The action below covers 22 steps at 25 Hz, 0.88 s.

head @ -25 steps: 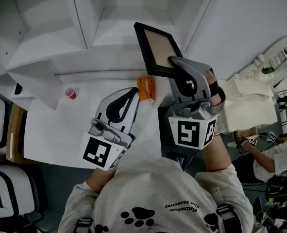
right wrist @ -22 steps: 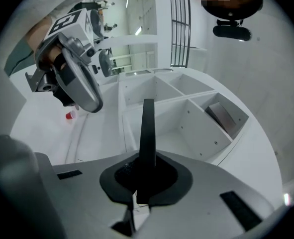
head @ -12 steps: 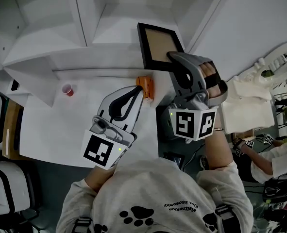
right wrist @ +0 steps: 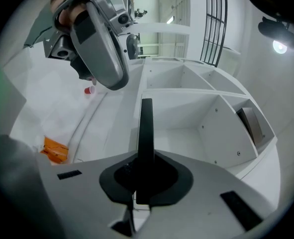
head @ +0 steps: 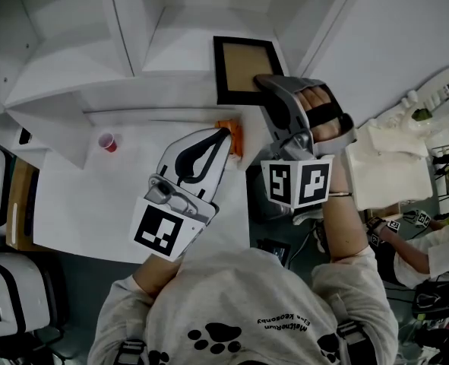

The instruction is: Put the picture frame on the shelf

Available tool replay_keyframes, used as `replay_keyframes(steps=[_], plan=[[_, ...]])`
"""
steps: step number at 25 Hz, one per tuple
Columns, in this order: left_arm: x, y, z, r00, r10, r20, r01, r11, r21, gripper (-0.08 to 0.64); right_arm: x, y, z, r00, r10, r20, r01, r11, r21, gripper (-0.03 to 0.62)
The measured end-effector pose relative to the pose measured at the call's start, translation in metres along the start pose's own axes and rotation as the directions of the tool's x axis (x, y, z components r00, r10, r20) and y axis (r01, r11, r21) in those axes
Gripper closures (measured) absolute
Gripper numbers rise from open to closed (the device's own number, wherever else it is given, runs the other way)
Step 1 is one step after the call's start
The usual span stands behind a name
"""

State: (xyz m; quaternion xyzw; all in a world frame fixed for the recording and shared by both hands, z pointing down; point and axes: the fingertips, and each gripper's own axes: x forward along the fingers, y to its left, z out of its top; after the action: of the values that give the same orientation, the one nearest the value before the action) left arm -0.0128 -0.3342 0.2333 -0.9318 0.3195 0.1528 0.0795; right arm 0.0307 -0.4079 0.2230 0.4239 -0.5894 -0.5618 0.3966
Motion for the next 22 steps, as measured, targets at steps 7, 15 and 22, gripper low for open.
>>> replay_keyframes(steps=[7, 15, 22], plan=[[0.024, -0.001, 0.002, 1.0, -0.012, 0.005, 0.012, 0.999, 0.04, 0.54, 0.005, 0.001, -0.005, 1.0, 0.011, -0.002, -0.011, 1.0, 0.015, 0.552], [0.044, -0.004, 0.007, 0.999, -0.039, 0.014, 0.038, 0.997, 0.064, 0.54, 0.01, 0.001, -0.007, 0.999, 0.044, 0.001, -0.044, 0.997, 0.057, 0.551], [0.053, 0.002, 0.007, 0.999, -0.036, 0.015, 0.035, 0.996, 0.078, 0.54, 0.01, 0.001, -0.004, 0.996, 0.085, 0.01, -0.086, 0.988, 0.129, 0.551]])
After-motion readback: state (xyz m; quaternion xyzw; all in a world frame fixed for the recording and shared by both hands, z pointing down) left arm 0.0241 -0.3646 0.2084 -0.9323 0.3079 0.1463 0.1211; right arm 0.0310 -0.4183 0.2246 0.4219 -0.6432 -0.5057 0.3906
